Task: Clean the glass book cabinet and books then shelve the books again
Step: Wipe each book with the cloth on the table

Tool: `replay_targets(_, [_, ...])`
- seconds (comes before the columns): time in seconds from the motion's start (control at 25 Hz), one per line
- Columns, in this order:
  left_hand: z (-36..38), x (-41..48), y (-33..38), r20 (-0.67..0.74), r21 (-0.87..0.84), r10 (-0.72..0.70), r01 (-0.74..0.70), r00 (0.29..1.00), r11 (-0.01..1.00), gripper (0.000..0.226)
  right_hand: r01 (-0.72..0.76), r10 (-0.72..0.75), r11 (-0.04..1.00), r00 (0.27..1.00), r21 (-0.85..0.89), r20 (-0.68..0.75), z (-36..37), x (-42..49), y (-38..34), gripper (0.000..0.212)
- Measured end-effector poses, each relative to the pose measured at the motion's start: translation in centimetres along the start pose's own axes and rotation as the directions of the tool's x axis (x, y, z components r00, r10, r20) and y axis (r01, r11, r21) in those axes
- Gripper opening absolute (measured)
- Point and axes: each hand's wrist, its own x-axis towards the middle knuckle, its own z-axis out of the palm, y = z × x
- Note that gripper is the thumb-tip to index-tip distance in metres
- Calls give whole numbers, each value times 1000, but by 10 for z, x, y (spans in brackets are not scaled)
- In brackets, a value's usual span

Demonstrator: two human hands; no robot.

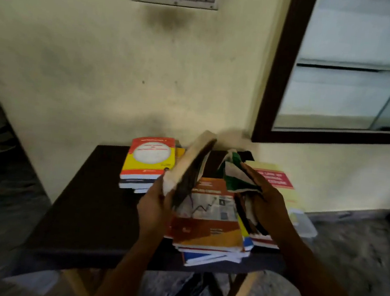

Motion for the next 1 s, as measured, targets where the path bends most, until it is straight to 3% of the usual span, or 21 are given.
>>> replay_targets(0.08, [29,-15,-5,173,72,228,-243,958,967,42,-72,73,997,997,29,-15,-17,-12,16,52])
replay_targets(0.16, [54,-32,-21,341,221,506,-591,792,776,54,-148,147,989,989,-7,-19,-32,-23,35,47])
replay_targets(0.2, [61,-38,-29,390,281,580,-692,715,665,61,-181,181,983,984,-32,-11,-38,-27,44,47])
replay_targets(0.32, [73,-45,-33,454,379,626,-773,634,508,72,-217,217,975,976,-40,11,-47,-36,57,50])
replay_targets(0.44, [83,-51,-43,645,367,540,-839,541,402,87,-207,207,978,978,-8,9,-46,-31,48,51])
replay_targets(0.52, [85,-57,-57,693,318,545,-878,472,357,83,-207,206,978,978,27,18,-43,-26,43,49])
replay_targets(0.56, [81,-59,-60,679,297,553,-870,482,393,78,-206,204,977,978,49,36,-40,-25,41,49])
replay_targets(0.6, [74,-56,-59,610,261,550,-800,570,540,70,-202,199,978,979,59,52,-36,-24,39,50])
replay_targets(0.64, [61,-48,-51,516,145,459,-602,723,785,59,-188,183,979,980,76,71,-32,-22,36,51])
replay_targets(0.68, [46,-36,-42,469,-21,214,-231,857,973,47,-173,166,982,982,79,87,-26,-20,34,54])
replay_targets(0.72, [32,-19,-37,448,-175,-87,182,890,968,39,-149,140,986,984,81,107,-18,-16,34,56])
replay_targets(0.76, [17,-2,-40,428,-308,-344,493,836,814,35,-135,126,989,984,66,126,-10,-10,31,58])
replay_targets(0.8, [2,16,-49,411,-405,-522,662,748,631,36,-117,107,991,984,64,142,-1,-3,29,59])
replay_targets(0.84, [-11,35,-60,402,-470,-639,746,656,471,40,-97,89,994,984,47,153,9,4,26,59])
replay_targets(0.92, [-27,72,-83,391,-552,-754,790,527,266,51,-61,55,998,980,26,193,29,17,21,58])
replay_targets(1.0, [-29,109,-99,372,-528,-783,808,498,263,57,-68,65,998,972,4,225,45,26,20,57])
